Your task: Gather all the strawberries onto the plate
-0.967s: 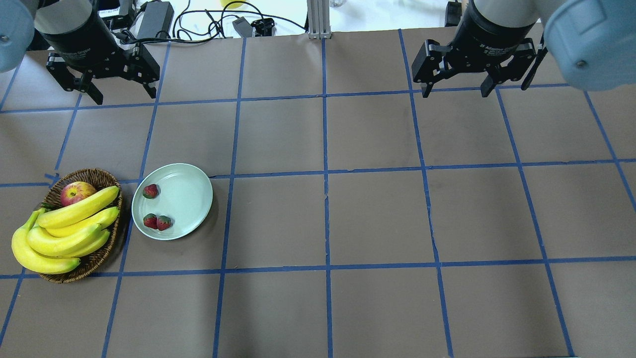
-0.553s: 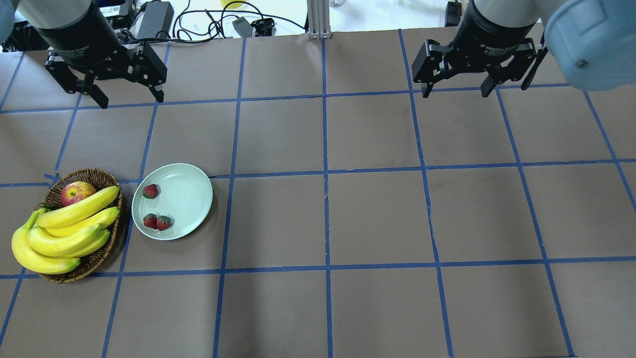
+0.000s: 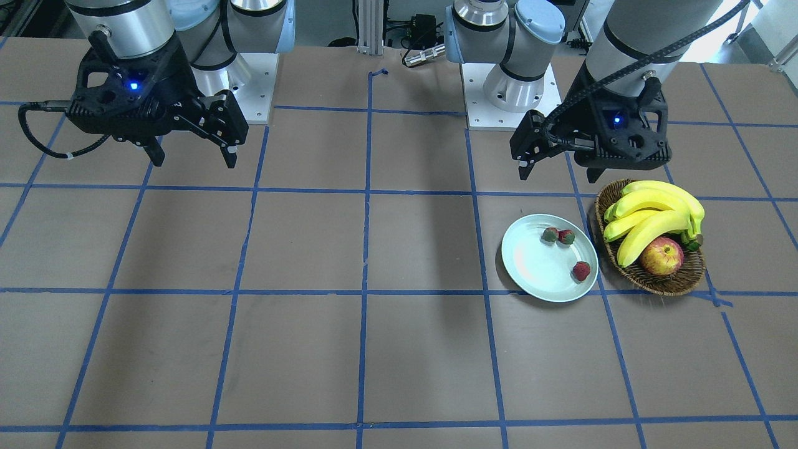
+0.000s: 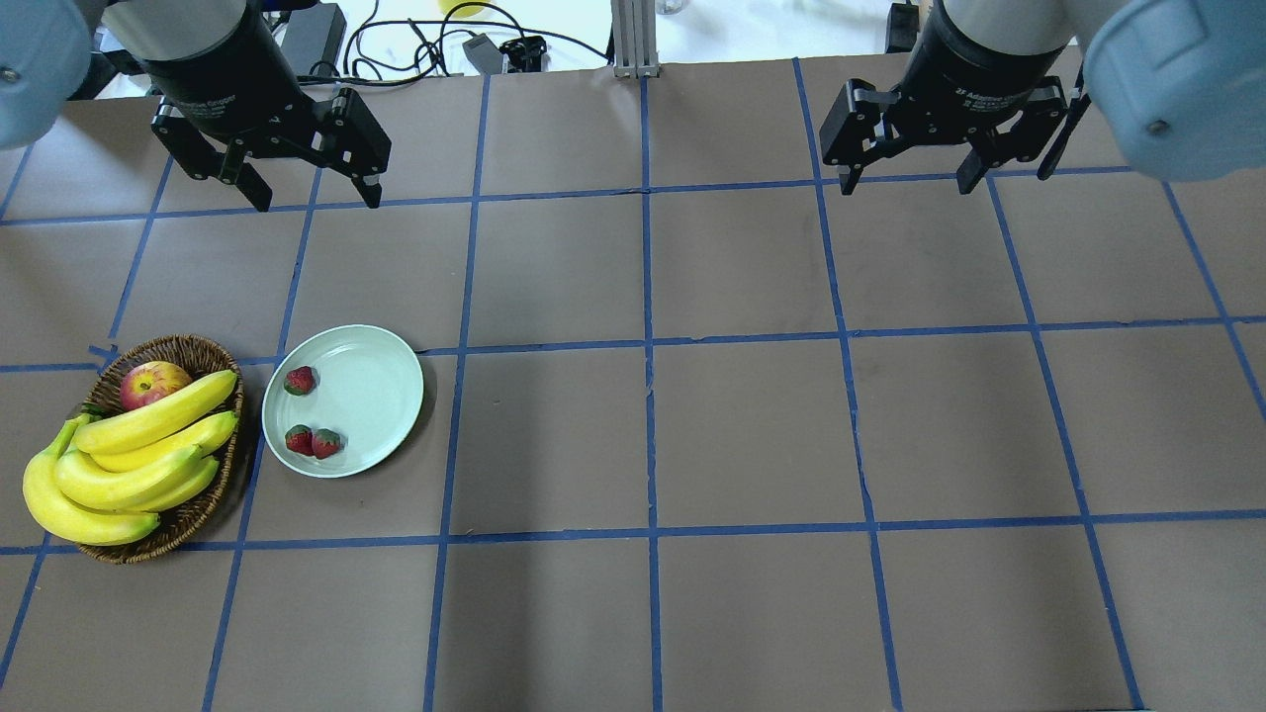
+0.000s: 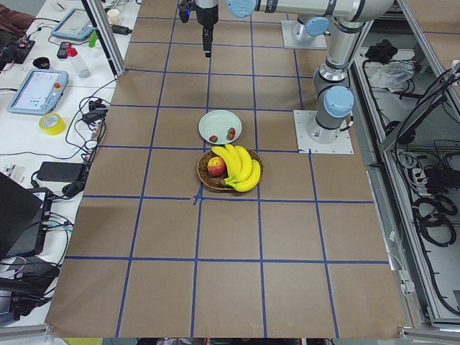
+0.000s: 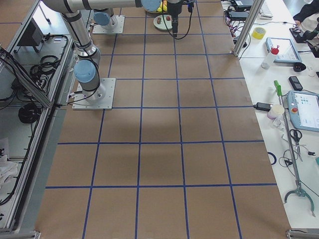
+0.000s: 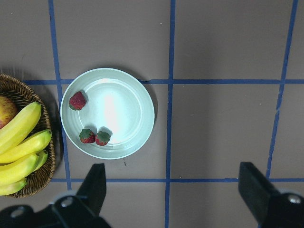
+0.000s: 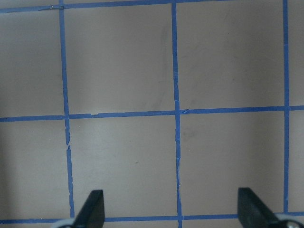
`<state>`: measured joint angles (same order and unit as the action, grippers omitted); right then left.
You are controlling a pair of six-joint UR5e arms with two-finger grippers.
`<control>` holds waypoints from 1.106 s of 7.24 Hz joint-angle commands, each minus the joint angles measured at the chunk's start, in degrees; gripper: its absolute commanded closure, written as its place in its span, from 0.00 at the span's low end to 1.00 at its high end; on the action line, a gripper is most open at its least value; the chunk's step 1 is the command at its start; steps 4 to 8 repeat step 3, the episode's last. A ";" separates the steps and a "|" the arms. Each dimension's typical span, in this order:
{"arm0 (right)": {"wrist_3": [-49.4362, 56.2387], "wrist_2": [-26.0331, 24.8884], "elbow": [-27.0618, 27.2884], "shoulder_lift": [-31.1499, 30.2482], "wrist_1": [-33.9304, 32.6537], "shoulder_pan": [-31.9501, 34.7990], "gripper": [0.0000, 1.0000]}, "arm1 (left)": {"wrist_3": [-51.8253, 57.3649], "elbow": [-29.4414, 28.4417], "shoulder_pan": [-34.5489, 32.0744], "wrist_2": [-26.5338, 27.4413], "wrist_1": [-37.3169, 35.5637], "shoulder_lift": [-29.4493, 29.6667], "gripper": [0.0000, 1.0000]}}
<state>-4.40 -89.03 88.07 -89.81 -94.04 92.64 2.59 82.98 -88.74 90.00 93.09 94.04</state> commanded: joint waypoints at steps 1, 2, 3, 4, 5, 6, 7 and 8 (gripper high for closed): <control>0.00 0.00 0.00 -0.02 0.00 0.00 0.00 | 1.00 0.77 0.40 0.17 -0.02 -0.09 0.00; 0.00 0.00 0.00 0.07 0.00 0.00 0.00 | 1.01 0.34 0.58 -0.26 -0.11 -0.35 0.00; 0.00 0.00 0.00 0.07 0.00 0.00 0.00 | 1.10 0.51 0.67 0.34 -0.02 -0.35 0.00; 0.00 0.00 0.00 0.07 0.00 0.00 0.00 | 1.10 0.51 0.67 0.34 -0.02 -0.35 0.00; 0.00 0.00 0.00 0.07 0.00 0.00 0.00 | 1.10 0.51 0.67 0.34 -0.02 -0.35 0.00; 0.00 0.00 0.00 0.07 0.00 0.00 0.00 | 1.10 0.51 0.67 0.34 -0.02 -0.35 0.00; 0.00 0.00 0.00 0.07 0.00 0.00 0.00 | 1.10 0.51 0.67 0.34 -0.02 -0.35 0.00; 0.00 0.00 0.00 0.07 0.00 0.00 0.00 | 1.10 0.51 0.67 0.34 -0.02 -0.35 0.00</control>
